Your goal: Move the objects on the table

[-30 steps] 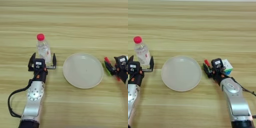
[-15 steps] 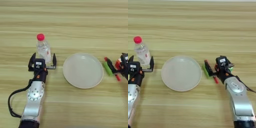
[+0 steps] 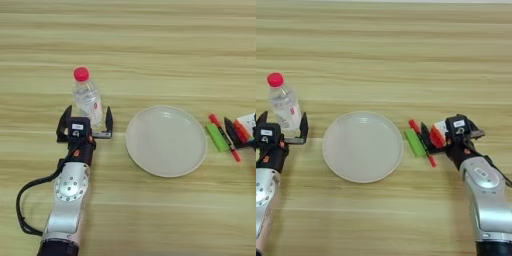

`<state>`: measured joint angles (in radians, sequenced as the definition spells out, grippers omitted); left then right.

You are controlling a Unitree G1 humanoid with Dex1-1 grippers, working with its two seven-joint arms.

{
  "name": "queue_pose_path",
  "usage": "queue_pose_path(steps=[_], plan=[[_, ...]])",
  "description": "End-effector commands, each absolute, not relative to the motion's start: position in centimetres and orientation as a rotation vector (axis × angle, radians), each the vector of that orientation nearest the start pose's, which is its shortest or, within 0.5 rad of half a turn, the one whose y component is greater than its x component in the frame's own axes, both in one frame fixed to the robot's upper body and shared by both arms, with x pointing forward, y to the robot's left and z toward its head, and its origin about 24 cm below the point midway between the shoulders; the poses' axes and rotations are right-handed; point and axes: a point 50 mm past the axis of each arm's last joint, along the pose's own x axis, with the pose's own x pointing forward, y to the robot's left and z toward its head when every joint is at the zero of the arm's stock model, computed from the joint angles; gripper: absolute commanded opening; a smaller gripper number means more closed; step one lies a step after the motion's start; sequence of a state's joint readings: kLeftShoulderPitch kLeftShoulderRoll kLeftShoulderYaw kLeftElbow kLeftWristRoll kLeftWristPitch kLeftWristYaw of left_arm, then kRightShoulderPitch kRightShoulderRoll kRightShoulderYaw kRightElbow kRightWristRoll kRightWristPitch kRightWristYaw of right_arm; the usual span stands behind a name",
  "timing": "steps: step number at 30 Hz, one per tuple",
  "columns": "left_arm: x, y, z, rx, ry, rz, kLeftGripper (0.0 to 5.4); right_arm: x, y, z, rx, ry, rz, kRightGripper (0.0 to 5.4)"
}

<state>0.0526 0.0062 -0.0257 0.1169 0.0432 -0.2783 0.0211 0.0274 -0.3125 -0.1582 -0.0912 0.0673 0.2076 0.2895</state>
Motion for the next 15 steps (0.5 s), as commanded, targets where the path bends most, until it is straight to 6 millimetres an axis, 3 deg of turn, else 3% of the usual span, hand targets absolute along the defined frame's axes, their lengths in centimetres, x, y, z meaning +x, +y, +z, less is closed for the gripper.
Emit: queue_pose_path(steps=[1,15], plan=[[24.1,14.5,2.9,0.054,-0.105,-0.004,5.40,24.6,-23.8,5.8,-0.225,0.144,0.105,5.36],[24.1,14.5,2.9,0.056,-0.104,-0.003,5.40,24.9,-24.9,5.3,-0.227,0.154,0.068,5.36]])
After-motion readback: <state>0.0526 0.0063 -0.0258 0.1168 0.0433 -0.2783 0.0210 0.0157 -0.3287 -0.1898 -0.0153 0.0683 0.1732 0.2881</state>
